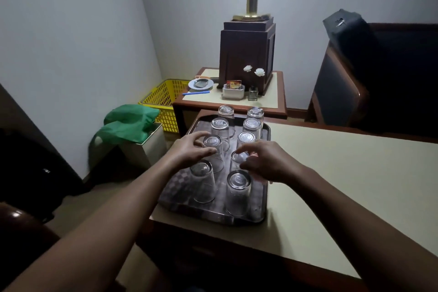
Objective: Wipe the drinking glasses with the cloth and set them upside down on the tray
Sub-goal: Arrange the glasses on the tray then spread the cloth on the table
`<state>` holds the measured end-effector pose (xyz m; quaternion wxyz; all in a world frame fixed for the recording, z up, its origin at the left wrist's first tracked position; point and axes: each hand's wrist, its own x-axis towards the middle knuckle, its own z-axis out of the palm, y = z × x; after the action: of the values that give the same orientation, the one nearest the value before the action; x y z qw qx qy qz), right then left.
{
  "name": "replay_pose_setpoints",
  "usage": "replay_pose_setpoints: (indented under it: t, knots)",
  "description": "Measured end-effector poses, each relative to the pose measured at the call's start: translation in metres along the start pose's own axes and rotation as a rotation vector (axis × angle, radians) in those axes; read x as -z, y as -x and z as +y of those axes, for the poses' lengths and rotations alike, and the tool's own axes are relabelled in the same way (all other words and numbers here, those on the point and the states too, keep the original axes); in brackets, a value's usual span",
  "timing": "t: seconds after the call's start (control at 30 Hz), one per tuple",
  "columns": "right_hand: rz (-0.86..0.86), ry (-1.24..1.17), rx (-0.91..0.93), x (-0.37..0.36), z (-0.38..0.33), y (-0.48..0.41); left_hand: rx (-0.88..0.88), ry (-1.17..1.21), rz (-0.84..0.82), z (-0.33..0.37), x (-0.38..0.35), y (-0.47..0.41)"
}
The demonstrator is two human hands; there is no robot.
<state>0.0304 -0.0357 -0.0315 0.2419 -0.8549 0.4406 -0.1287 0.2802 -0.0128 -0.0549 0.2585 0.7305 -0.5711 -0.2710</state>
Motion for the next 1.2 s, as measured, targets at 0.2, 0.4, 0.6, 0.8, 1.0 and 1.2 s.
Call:
replay_pose_setpoints:
  t: [0.2, 0.4, 0.6, 0.8, 1.0, 1.2]
  knots:
    - [0.026, -0.097, -0.034, -0.005, -0.004, 0.008, 0.002, 0.038, 0.070, -0.006, -0.005, 0.000]
    - [0.180, -0.245, -0.099, -0.006, 0.006, 0.040, 0.002, 0.256, 0.104, -0.017, 0.010, 0.035]
    - [0.139, -0.180, -0.047, -0.040, 0.005, 0.062, -0.024, 0.263, 0.163, -0.037, -0.028, 0.086]
    - [0.282, -0.227, -0.041, -0.061, -0.002, 0.068, -0.038, 0.275, 0.238, -0.046, -0.032, 0.095]
    - [0.291, -0.292, -0.050, -0.040, -0.005, 0.059, -0.053, 0.268, 0.200, -0.040, -0.015, 0.090]
    - [0.129, -0.096, -0.013, -0.011, 0.006, 0.013, -0.043, 0.088, 0.077, -0.013, 0.016, 0.024]
